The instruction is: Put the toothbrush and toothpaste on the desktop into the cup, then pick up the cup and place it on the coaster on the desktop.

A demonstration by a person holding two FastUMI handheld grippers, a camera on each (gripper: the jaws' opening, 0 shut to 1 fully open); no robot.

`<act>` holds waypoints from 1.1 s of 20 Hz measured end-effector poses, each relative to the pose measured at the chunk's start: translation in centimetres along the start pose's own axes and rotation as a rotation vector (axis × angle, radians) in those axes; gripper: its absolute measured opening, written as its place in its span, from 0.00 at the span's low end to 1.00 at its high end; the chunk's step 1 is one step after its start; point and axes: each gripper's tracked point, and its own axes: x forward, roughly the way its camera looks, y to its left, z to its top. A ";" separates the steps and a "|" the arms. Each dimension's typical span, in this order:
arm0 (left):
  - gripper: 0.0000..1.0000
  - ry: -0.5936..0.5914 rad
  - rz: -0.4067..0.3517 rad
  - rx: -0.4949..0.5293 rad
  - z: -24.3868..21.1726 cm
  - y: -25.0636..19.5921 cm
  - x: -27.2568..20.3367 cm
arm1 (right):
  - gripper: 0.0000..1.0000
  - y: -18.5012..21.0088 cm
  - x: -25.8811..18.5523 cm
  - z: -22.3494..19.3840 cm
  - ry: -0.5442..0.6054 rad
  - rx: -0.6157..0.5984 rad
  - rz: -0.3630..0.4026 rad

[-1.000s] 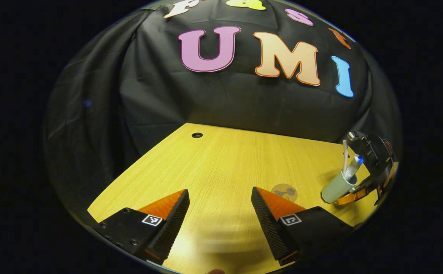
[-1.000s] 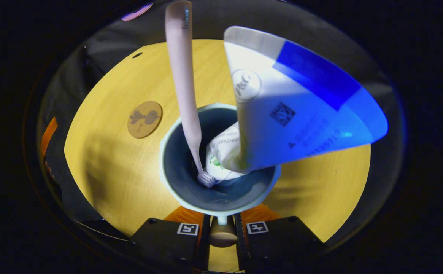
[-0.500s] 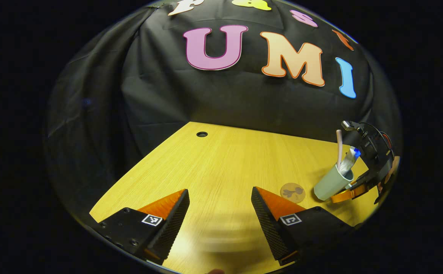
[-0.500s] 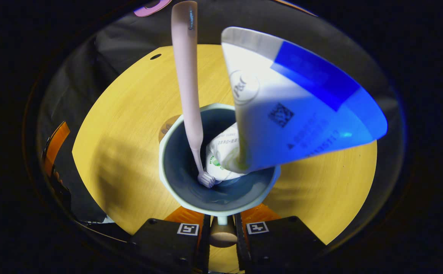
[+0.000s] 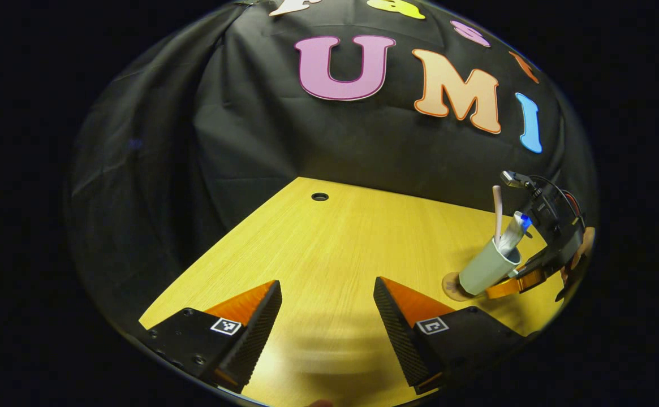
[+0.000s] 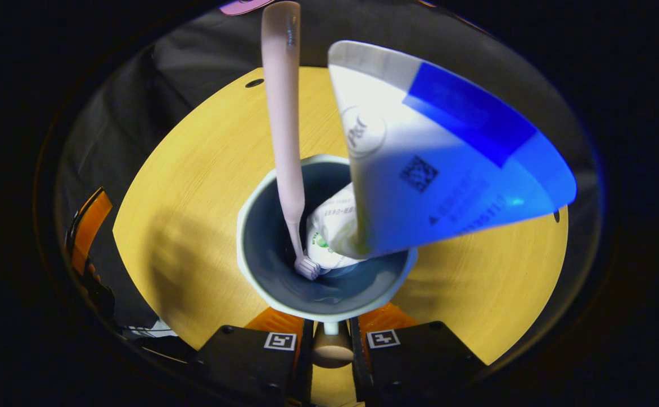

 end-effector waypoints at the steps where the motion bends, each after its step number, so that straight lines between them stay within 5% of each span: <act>1: 0.95 0.001 0.003 -0.003 0.1 0.1 -0.2 | 0.31 -0.1 0.0 0.0 0.006 -0.005 -0.006; 9: 0.95 0.007 0.007 -0.009 0.0 0.1 -0.1 | 0.28 -0.1 -0.2 -0.1 0.054 -0.017 -0.039; 15: 0.96 0.003 -0.008 -0.009 0.0 0.0 -0.2 | 0.36 -0.2 -0.6 0.0 0.023 -0.035 -0.042; 18: 0.96 -0.002 -0.017 -0.002 0.1 -0.1 -0.1 | 0.86 -0.1 -1.5 0.6 -0.022 -0.035 -0.031; 22: 0.95 -0.015 -0.037 0.015 0.3 -0.3 -0.2 | 0.98 -0.3 -3.9 1.0 -0.119 0.007 0.009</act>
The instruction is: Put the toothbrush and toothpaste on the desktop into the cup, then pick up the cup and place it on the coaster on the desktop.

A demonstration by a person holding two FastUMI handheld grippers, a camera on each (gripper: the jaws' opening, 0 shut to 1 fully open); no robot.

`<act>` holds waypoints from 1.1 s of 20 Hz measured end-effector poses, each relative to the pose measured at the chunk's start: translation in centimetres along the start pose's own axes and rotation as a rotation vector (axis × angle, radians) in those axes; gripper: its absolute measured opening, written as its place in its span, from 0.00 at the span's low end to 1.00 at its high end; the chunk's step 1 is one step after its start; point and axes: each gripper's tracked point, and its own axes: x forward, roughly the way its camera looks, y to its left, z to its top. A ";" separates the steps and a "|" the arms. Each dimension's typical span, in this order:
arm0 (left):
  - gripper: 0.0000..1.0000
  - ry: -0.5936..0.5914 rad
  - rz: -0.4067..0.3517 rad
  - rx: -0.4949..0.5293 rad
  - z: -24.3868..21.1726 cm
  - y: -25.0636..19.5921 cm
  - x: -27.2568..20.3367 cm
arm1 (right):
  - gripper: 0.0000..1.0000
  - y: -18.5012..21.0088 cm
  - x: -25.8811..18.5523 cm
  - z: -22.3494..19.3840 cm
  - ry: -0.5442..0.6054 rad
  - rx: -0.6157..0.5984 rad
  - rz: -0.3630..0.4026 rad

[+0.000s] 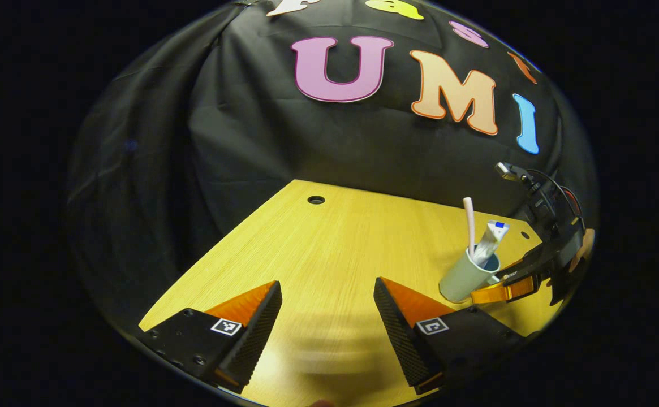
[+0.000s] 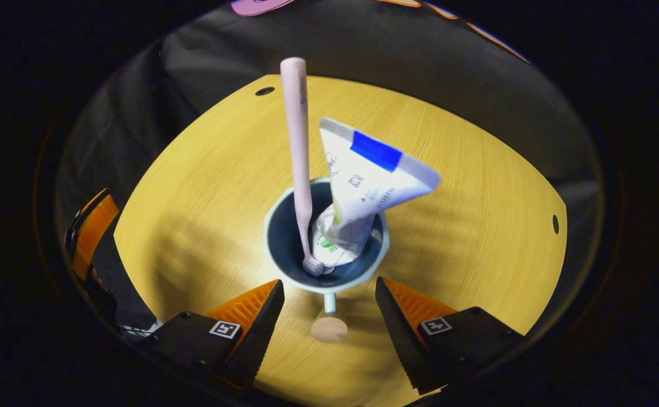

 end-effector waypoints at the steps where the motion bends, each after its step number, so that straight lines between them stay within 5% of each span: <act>1: 0.95 -0.004 -0.010 0.002 0.1 -0.2 -0.1 | 0.97 -0.5 -0.8 0.3 -0.041 0.002 -0.009; 7: 0.95 -0.046 -0.085 0.047 1.2 -1.8 -1.1 | 0.96 -2.7 -8.3 2.6 -0.358 -0.019 -0.053; 11: 0.95 -0.095 -0.140 0.069 2.8 -7.2 -1.5 | 0.99 -4.9 -13.8 3.1 -0.564 0.032 -0.075; 17: 0.95 -0.244 -0.136 0.016 7.4 -14.1 -4.5 | 0.99 -10.0 -23.3 2.7 -0.873 0.115 -0.186; 22: 0.94 -0.355 -0.134 0.045 10.5 -16.1 -6.6 | 0.98 -12.2 -27.0 3.0 -1.005 0.186 -0.194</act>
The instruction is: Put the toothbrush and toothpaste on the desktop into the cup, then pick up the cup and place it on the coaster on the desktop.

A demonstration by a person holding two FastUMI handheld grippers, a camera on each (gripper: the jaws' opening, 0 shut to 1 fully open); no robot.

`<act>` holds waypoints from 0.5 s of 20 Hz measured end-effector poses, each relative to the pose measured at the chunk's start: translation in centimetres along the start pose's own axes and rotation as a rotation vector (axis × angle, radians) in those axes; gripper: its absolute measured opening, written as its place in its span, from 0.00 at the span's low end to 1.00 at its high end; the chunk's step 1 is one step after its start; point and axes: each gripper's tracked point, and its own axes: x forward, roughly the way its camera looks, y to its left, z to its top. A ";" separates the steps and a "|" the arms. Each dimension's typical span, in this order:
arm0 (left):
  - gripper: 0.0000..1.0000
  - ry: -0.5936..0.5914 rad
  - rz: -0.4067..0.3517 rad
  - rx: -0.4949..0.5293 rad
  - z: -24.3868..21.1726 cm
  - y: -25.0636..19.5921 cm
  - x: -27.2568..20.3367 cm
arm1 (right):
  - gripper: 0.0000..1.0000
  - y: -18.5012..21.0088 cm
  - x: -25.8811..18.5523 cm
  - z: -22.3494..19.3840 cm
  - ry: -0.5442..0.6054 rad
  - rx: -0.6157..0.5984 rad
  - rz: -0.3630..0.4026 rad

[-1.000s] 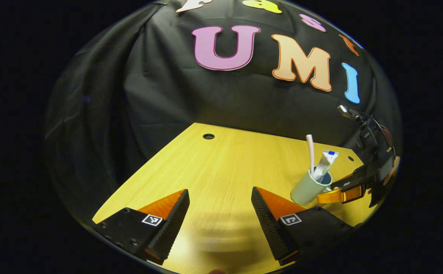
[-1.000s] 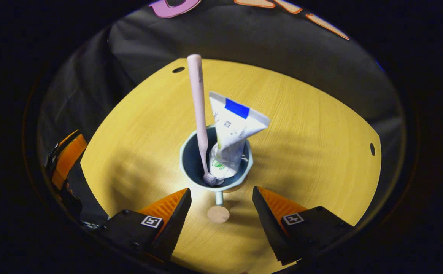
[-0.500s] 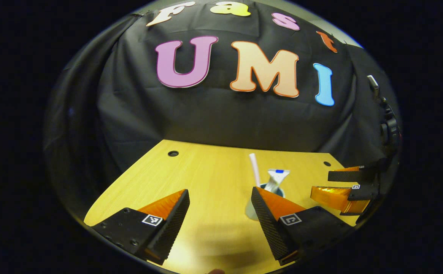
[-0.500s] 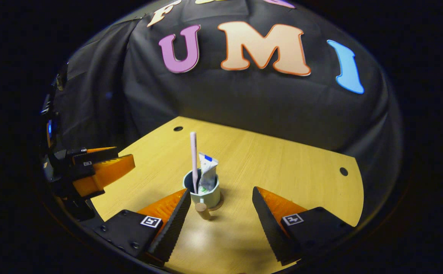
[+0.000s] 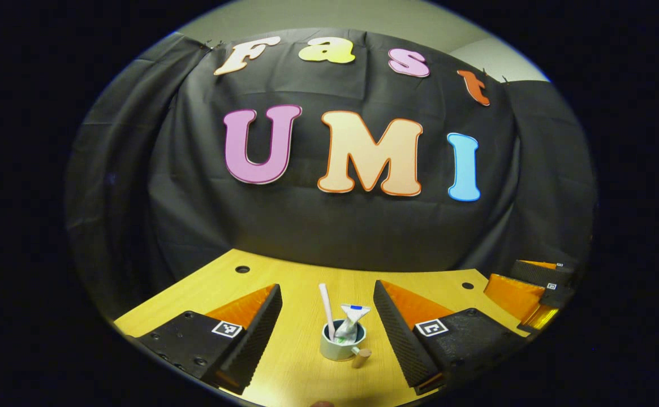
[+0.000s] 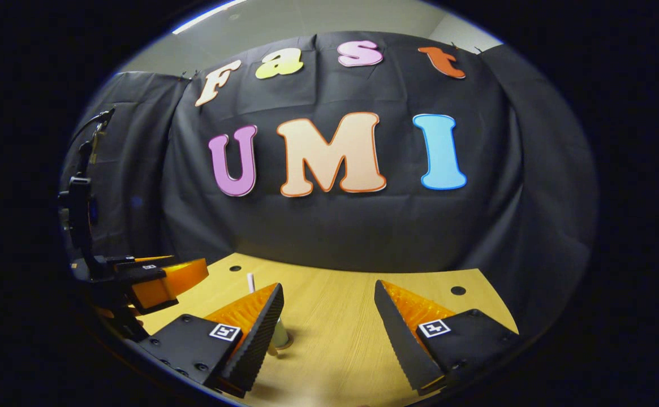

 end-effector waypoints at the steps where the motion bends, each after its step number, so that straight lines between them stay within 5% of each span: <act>1: 0.94 -0.013 -0.003 0.003 0.6 -0.2 0.0 | 0.98 -0.1 0.0 0.3 -0.012 0.012 0.001; 10: 0.94 -0.069 -0.024 0.027 3.0 0.3 0.0 | 0.98 -0.5 -0.4 1.5 -0.090 0.040 -0.017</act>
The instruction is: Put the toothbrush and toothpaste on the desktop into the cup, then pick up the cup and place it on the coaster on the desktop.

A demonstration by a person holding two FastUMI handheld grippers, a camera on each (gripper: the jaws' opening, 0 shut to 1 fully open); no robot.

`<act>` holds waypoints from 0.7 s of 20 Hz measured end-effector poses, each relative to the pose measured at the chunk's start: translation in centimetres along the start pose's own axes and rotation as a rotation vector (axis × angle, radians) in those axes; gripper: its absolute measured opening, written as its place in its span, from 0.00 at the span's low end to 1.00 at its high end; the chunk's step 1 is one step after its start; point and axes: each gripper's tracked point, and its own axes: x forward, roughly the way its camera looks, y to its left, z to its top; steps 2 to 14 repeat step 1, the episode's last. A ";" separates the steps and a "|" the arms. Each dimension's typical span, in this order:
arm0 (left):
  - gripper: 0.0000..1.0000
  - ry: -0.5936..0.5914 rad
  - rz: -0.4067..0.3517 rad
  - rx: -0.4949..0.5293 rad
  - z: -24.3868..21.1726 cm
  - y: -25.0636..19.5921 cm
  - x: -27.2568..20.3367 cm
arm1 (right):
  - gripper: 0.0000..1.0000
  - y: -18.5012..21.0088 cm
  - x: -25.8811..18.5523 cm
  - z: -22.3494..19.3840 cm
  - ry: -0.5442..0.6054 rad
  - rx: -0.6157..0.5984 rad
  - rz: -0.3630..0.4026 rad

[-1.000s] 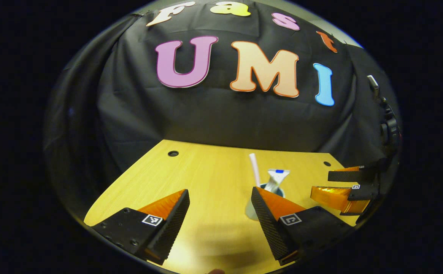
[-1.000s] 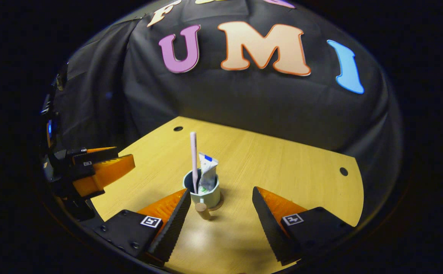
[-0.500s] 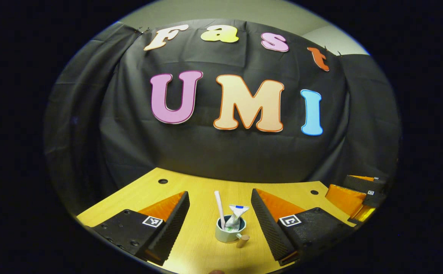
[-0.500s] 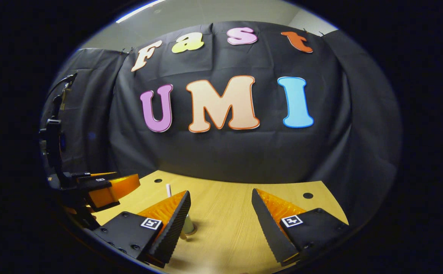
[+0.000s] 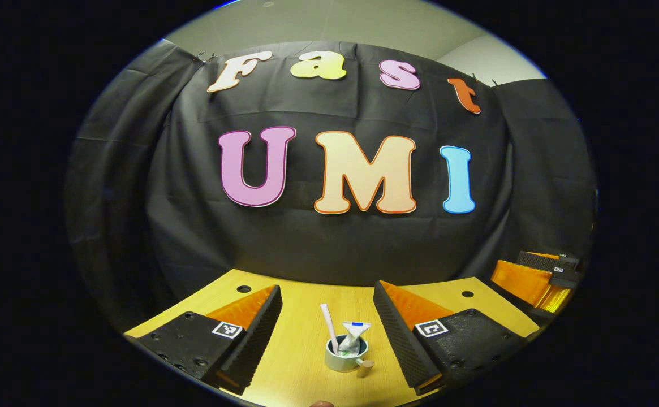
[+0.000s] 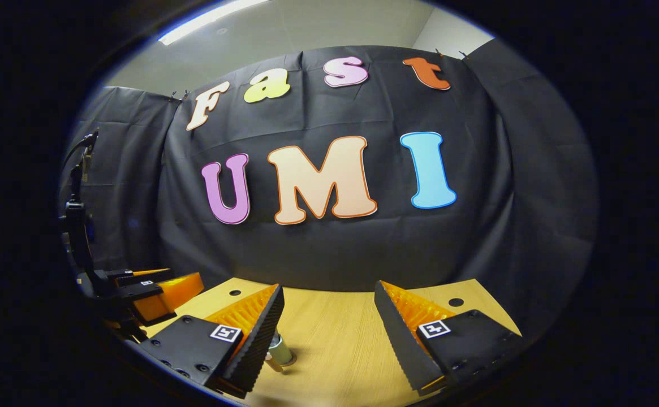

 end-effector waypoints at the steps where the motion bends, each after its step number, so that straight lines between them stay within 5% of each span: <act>1: 0.94 -0.007 -0.004 -0.009 0.4 0.0 0.1 | 0.96 0.0 -0.1 0.1 -0.003 -0.002 0.001; 14: 0.94 -0.007 -0.004 -0.009 0.4 0.0 0.1 | 0.96 0.0 -0.1 0.1 -0.003 -0.002 0.001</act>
